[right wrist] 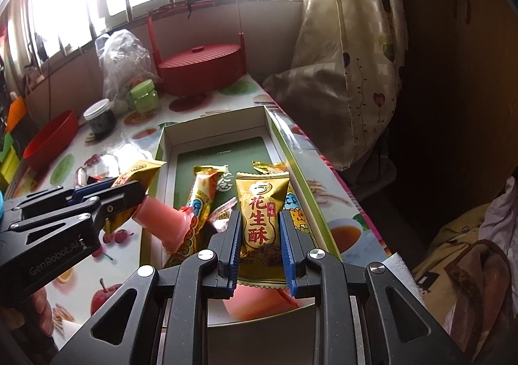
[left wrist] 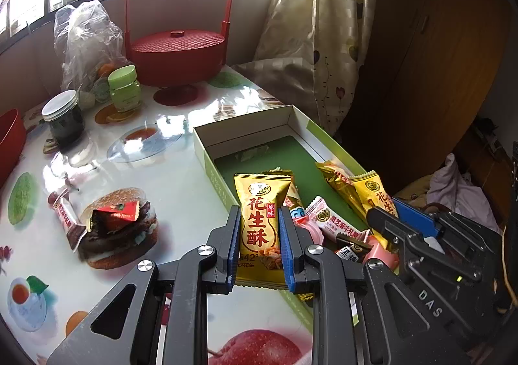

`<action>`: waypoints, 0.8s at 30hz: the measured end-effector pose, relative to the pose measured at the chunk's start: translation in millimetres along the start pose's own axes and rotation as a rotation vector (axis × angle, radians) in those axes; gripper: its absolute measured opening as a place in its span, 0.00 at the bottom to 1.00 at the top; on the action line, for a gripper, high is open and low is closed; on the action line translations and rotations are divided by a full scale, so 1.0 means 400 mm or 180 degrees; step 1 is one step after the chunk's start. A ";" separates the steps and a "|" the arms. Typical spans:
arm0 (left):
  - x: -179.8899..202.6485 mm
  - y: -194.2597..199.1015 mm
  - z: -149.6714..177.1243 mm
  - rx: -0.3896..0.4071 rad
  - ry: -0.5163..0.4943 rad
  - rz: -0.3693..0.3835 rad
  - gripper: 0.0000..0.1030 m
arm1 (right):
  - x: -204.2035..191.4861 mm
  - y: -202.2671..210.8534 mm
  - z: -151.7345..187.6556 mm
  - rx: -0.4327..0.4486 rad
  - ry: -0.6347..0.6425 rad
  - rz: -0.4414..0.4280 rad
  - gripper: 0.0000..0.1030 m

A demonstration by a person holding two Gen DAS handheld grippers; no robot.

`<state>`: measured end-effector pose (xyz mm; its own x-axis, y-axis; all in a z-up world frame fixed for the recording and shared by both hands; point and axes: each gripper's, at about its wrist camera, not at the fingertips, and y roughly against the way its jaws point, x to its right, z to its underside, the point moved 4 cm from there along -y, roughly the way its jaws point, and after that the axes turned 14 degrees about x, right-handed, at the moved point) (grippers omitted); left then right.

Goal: Organize snacks
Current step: 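Lower both candies into the box and open the left then right gripper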

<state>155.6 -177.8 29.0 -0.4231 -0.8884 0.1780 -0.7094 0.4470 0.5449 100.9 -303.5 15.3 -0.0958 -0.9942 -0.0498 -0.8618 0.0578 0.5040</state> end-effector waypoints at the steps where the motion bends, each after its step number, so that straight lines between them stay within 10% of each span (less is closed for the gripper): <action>1: 0.001 -0.002 0.000 0.0000 -0.0010 -0.0010 0.22 | -0.001 -0.001 0.000 0.0007 0.0030 0.0018 0.21; 24: -0.014 -0.051 0.000 -0.0122 0.0069 -0.0013 0.23 | 0.008 -0.013 0.004 0.0026 0.0042 -0.0014 0.21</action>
<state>172.6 -181.9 16.9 -0.4075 -0.8925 0.1933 -0.6889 0.4393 0.5766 104.2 -307.0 11.1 -0.0854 -0.9955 -0.0405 -0.8663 0.0541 0.4966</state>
